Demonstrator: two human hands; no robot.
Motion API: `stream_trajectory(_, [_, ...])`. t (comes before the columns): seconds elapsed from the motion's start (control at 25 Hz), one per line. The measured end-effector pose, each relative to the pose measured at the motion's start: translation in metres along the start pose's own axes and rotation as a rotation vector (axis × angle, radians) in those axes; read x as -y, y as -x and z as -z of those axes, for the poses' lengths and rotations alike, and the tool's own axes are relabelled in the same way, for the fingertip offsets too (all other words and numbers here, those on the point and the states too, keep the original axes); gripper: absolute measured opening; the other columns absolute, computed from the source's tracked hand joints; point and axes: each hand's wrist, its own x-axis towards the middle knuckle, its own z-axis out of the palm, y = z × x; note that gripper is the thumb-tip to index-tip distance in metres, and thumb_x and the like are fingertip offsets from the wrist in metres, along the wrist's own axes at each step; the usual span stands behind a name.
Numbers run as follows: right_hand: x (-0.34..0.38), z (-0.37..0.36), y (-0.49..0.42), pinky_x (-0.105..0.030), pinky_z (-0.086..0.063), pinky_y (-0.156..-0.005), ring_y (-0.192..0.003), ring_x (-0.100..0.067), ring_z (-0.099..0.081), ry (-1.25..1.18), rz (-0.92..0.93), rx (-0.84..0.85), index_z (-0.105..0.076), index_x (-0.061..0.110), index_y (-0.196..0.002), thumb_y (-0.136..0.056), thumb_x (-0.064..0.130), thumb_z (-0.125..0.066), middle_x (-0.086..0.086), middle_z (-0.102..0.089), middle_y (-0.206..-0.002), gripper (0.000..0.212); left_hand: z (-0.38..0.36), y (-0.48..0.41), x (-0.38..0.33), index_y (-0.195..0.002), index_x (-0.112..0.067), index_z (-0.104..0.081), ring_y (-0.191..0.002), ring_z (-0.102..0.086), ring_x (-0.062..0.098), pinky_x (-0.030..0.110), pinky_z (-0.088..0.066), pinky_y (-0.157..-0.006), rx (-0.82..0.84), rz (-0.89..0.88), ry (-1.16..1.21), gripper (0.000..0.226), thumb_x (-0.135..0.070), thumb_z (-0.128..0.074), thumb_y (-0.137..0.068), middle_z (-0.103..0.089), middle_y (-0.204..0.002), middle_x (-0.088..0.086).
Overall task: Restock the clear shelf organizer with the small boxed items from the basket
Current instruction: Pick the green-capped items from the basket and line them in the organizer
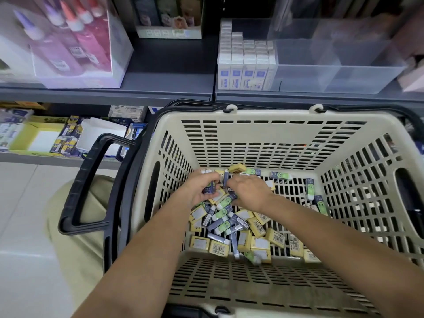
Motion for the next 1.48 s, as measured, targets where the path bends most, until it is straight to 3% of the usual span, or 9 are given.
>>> stream_trajectory(0.24, [-0.011,0.005,0.006,-0.032,-0.043,-0.089,-0.107,-0.021,-0.052,-0.113,0.06,-0.065,-0.046,0.02,-0.124,-0.086,0.037,-0.059,-0.002,-0.054,-0.115,0.044,0.001,0.002,0.0,-0.083,-0.014,-0.059,-0.06,-0.06,0.013,0.028,-0.057,-0.059,0.018,-0.044,0.027,0.018,0.001,-0.069,-0.077,-0.064,-0.073,0.005])
stream_trajectory(0.36, [-0.018,0.013,0.017,-0.029,-0.047,-0.074,-0.091,-0.018,-0.057,-0.325,-0.082,-0.149,-0.05,0.018,-0.116,-0.084,0.036,-0.063,-0.001,-0.06,-0.106,0.039,-0.001,0.005,-0.002,-0.082,-0.015,-0.06,-0.062,-0.059,0.013,0.028,-0.056,-0.061,0.036,-0.085,0.081,0.016,-0.009,-0.074,-0.077,-0.065,-0.071,0.003])
stream_trajectory(0.48, [-0.016,0.023,0.019,-0.025,-0.045,-0.058,-0.067,-0.012,-0.057,-0.636,-0.278,-0.264,-0.054,0.015,-0.102,-0.081,0.033,-0.068,0.003,-0.06,-0.079,0.031,-0.005,0.01,-0.004,-0.085,-0.016,-0.058,-0.074,-0.062,0.015,0.031,-0.055,-0.07,0.098,-0.102,0.087,0.017,-0.017,-0.074,-0.078,-0.066,-0.081,0.003])
stream_trajectory(0.68, [0.001,0.037,0.014,-0.024,-0.046,-0.062,-0.065,-0.008,-0.054,-0.855,-0.319,-0.304,-0.053,0.02,-0.094,-0.075,0.033,-0.074,0.01,-0.053,-0.071,0.032,-0.021,0.019,-0.012,-0.101,-0.015,-0.057,-0.096,-0.06,0.028,0.042,-0.049,-0.09,0.202,-0.136,0.169,0.024,-0.01,-0.07,-0.081,-0.064,-0.104,0.014])
stream_trajectory(0.84, [-0.006,0.053,0.02,-0.039,-0.055,-0.079,-0.075,-0.018,-0.061,-1.056,-0.347,-0.201,-0.056,0.022,-0.083,-0.077,0.013,-0.073,0.0,-0.06,-0.078,0.02,-0.018,0.017,-0.015,-0.102,-0.014,-0.056,-0.091,-0.061,0.026,0.034,-0.054,-0.069,0.116,-0.124,0.16,0.026,-0.007,-0.07,-0.08,-0.064,-0.104,0.015])
stream_trajectory(0.96, [-0.016,0.063,0.027,-0.044,-0.055,-0.079,-0.083,-0.029,-0.067,-1.126,-0.454,-0.303,-0.054,0.018,-0.08,-0.076,0.003,-0.07,-0.012,-0.065,-0.086,0.022,-0.019,0.016,-0.013,-0.092,-0.016,-0.056,-0.086,-0.06,0.024,0.031,-0.052,-0.059,0.036,-0.076,0.137,0.023,-0.005,-0.071,-0.078,-0.062,-0.097,0.012])
stream_trajectory(1.12, [-0.018,0.067,0.037,-0.024,-0.056,-0.066,-0.072,-0.019,-0.069,-1.4,-0.506,-0.379,-0.049,0.012,-0.086,-0.08,-0.003,-0.063,-0.014,-0.062,-0.087,0.022,-0.022,0.021,-0.016,-0.094,-0.014,-0.058,-0.078,-0.062,0.021,0.028,-0.053,-0.054,0.139,-0.05,0.229,0.023,-0.011,-0.074,-0.077,-0.064,-0.09,0.009])
stream_trajectory(1.32, [-0.021,0.08,0.043,-0.027,-0.052,-0.073,-0.074,-0.015,-0.062,-1.163,-0.374,-0.237,-0.058,0.013,-0.104,-0.077,0.002,-0.068,-0.002,-0.063,-0.082,0.031,-0.035,0.033,-0.035,-0.093,-0.014,-0.058,-0.066,-0.062,0.018,0.024,-0.052,-0.049,0.186,-0.161,0.264,0.016,-0.009,-0.069,-0.082,-0.064,-0.08,0.009])
stream_trajectory(1.48, [-0.018,0.109,0.046,-0.026,-0.05,-0.073,-0.071,-0.01,-0.059,-1.005,-0.229,-0.304,-0.065,0.017,-0.09,-0.08,0.01,-0.069,0.0,-0.064,-0.079,0.013,-0.045,0.057,-0.064,-0.095,-0.016,-0.057,-0.06,-0.063,0.016,0.024,-0.052,-0.049,0.263,-0.301,0.198,0.018,-0.006,-0.066,-0.083,-0.066,-0.077,0.007])
